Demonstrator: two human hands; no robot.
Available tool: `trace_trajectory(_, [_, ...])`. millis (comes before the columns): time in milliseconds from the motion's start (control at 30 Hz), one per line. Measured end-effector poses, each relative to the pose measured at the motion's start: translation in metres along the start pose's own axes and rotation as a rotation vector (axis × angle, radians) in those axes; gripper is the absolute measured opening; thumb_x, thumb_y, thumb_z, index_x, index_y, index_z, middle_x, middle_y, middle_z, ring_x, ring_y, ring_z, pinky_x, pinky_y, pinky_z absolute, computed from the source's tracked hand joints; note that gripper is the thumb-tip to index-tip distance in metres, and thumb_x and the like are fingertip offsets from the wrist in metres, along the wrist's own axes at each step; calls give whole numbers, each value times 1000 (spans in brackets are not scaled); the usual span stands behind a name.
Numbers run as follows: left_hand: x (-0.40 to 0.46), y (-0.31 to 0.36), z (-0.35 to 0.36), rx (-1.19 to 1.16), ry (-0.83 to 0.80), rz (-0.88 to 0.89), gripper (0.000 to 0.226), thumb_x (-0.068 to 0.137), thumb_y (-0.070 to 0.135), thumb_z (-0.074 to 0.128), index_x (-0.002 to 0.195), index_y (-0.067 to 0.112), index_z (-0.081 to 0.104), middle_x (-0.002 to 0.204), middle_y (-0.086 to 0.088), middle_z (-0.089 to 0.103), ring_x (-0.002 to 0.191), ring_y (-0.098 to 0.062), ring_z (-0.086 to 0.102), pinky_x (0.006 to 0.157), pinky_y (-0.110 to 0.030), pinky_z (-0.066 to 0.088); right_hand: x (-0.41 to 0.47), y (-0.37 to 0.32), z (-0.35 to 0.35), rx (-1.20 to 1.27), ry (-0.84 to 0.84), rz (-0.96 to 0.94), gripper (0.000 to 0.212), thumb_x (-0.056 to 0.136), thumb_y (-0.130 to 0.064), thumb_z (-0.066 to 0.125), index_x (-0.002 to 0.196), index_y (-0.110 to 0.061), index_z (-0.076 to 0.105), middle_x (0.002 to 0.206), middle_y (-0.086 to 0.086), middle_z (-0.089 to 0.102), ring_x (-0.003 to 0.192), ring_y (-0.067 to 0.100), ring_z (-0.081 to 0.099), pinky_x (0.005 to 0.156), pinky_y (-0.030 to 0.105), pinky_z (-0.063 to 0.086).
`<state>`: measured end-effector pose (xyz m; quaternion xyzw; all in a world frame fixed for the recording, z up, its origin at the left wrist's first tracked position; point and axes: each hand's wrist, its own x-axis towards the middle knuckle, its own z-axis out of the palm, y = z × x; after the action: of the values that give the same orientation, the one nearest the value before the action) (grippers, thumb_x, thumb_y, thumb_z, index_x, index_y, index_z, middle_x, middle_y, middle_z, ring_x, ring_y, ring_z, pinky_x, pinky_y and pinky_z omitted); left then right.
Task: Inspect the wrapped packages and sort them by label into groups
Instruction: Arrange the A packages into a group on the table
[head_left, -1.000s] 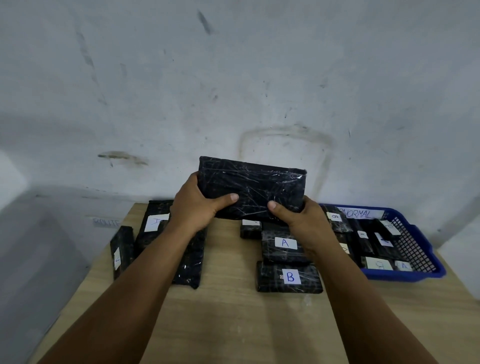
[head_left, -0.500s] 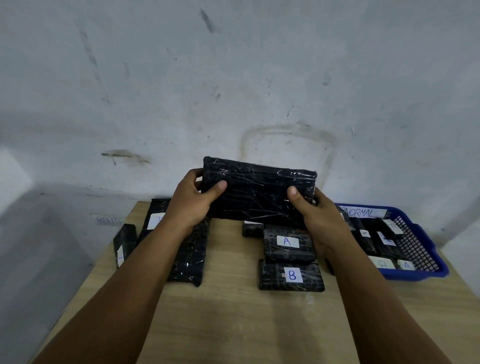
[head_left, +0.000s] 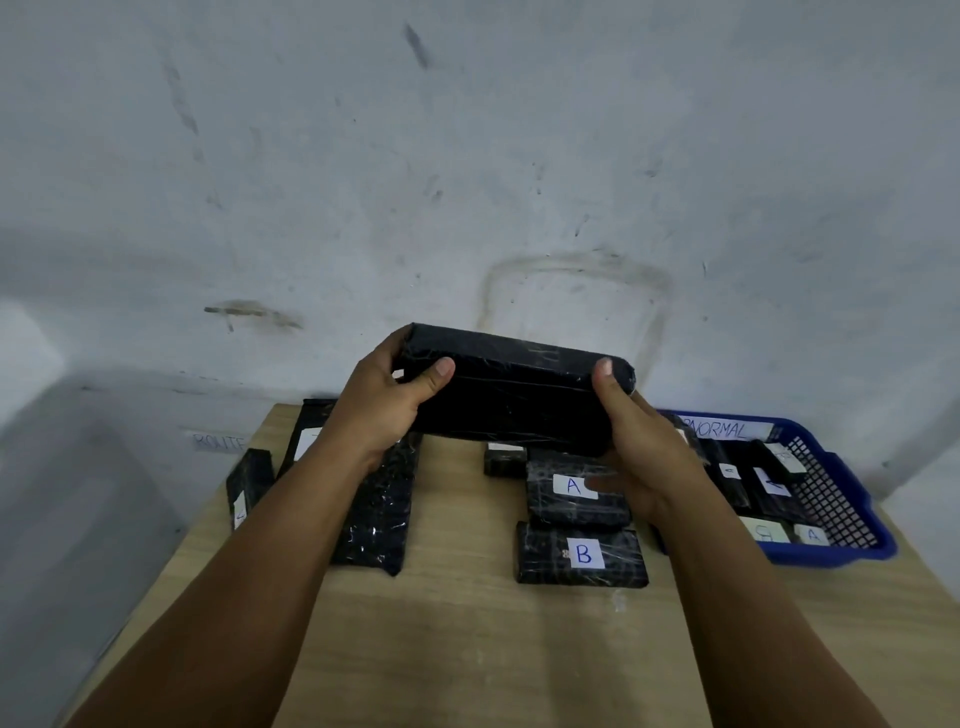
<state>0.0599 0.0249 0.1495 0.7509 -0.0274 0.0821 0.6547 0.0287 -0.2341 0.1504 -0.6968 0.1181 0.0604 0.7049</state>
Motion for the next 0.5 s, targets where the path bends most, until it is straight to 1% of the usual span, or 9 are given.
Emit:
trace_trajectory(33, [-1, 1, 0, 10, -15, 13, 31, 91, 30, 75, 117, 43, 65, 111, 20, 74, 107, 6, 66, 100, -24, 50, -1, 0, 3, 52, 24, -9, 69, 70, -84, 72, 123, -41, 69, 135, -7, 69, 123, 23, 65, 96, 51, 57])
trace_trajectory(100, [-2, 1, 2, 35, -15, 19, 30, 91, 26, 76, 114, 44, 68, 109, 20, 75, 108, 2, 67, 101, -26, 50, -5, 1, 8, 135, 90, -69, 34, 89, -57, 73, 112, -32, 73, 114, -3, 78, 101, 16, 74, 75, 33, 61])
trace_trajectory(167, [-3, 2, 5, 56, 46, -7, 23, 88, 26, 79, 104, 41, 73, 103, 18, 77, 104, -2, 71, 98, -28, 53, -6, 5, 12, 130, 146, -170, 27, 96, -44, 71, 119, -31, 72, 106, -8, 79, 98, 12, 75, 65, 24, 58])
trace_trajectory(233, [-5, 6, 8, 28, 100, -61, 12, 84, 30, 83, 94, 35, 77, 93, 15, 79, 94, -4, 73, 88, -26, 56, -6, 8, 16, 116, 159, -264, 31, 97, -40, 71, 128, -32, 68, 105, -13, 79, 101, 8, 75, 76, 25, 60])
trace_trajectory(267, [-6, 7, 11, -6, 115, -87, 12, 82, 35, 84, 92, 31, 78, 90, 14, 79, 90, -3, 74, 82, -23, 56, -6, 8, 17, 107, 151, -284, 36, 96, -40, 72, 131, -33, 66, 108, -13, 79, 103, 9, 75, 87, 32, 61])
trace_trajectory(333, [-8, 7, 16, -32, 177, -97, 22, 79, 39, 86, 94, 26, 76, 89, 11, 79, 84, -1, 74, 72, -17, 53, -2, 9, 16, 61, 120, -276, 54, 91, -48, 75, 141, -35, 60, 118, -9, 77, 112, 14, 73, 102, 46, 57])
trace_trajectory(367, [-9, 5, 17, -21, 219, -85, 24, 78, 37, 87, 95, 25, 75, 89, 11, 78, 82, 0, 73, 69, -14, 52, -2, 8, 15, 8, 105, -272, 61, 89, -52, 75, 145, -37, 56, 122, -9, 76, 115, 14, 72, 105, 47, 55])
trace_trajectory(433, [-12, 1, 18, 9, 281, -64, 27, 78, 32, 88, 97, 23, 72, 90, 10, 77, 81, 0, 72, 67, -14, 52, -3, 3, 16, -104, 108, -270, 72, 88, -56, 75, 153, -43, 45, 127, -16, 71, 118, 7, 67, 107, 40, 53])
trace_trajectory(500, [-15, -1, 21, 45, 306, -50, 29, 77, 33, 89, 98, 23, 70, 90, 10, 76, 79, 0, 71, 69, -17, 53, -5, 1, 18, -155, 143, -288, 85, 87, -58, 76, 159, -45, 33, 123, -26, 67, 119, 1, 61, 103, 28, 48])
